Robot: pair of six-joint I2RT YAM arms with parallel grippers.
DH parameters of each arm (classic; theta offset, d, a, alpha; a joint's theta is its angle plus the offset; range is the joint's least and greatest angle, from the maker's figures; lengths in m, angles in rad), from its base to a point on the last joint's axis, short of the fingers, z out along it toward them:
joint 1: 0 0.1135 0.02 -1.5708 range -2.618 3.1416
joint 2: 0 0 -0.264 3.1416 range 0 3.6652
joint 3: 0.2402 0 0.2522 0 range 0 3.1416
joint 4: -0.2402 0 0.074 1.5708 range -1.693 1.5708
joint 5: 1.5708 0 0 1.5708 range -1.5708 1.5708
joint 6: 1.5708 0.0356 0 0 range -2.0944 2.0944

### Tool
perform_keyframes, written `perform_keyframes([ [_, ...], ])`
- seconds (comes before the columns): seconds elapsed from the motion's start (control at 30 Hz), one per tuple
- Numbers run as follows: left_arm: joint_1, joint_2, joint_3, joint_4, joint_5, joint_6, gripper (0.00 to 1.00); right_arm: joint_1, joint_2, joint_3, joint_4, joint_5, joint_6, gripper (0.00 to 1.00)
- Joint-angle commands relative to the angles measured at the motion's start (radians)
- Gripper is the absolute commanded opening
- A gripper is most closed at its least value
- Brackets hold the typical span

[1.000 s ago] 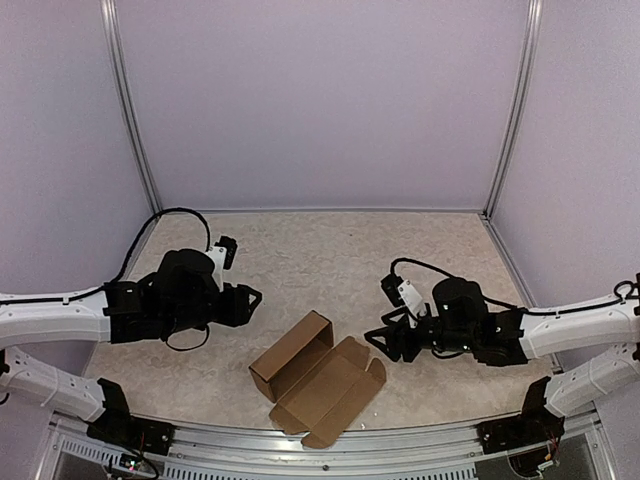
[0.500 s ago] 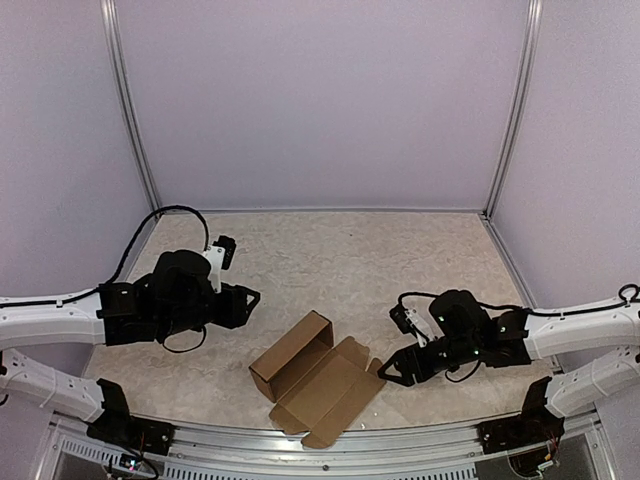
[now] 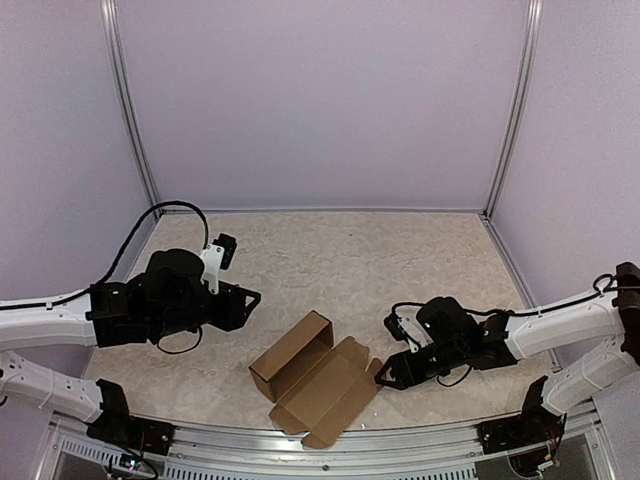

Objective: Fold the paper box

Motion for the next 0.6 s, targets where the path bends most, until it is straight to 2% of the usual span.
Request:
perform_keyframes([
  [0.0,-0.007,-0.021,0.023,-0.032,0.007,0.025,0.55,-0.006,0.047,0.023,0.066,-0.001,-0.005,0.51],
  [0.33,-0.009,-0.026,0.025,-0.054,0.006,0.019,0.51,-0.007,0.090,0.034,0.086,-0.005,-0.034,0.36],
  [0.5,-0.009,-0.027,0.023,-0.059,0.007,0.018,0.50,-0.006,0.108,0.042,0.085,0.002,-0.059,0.26],
  [0.57,-0.010,-0.030,0.021,-0.061,0.007,0.016,0.50,-0.007,0.116,0.051,0.078,0.001,-0.071,0.18],
])
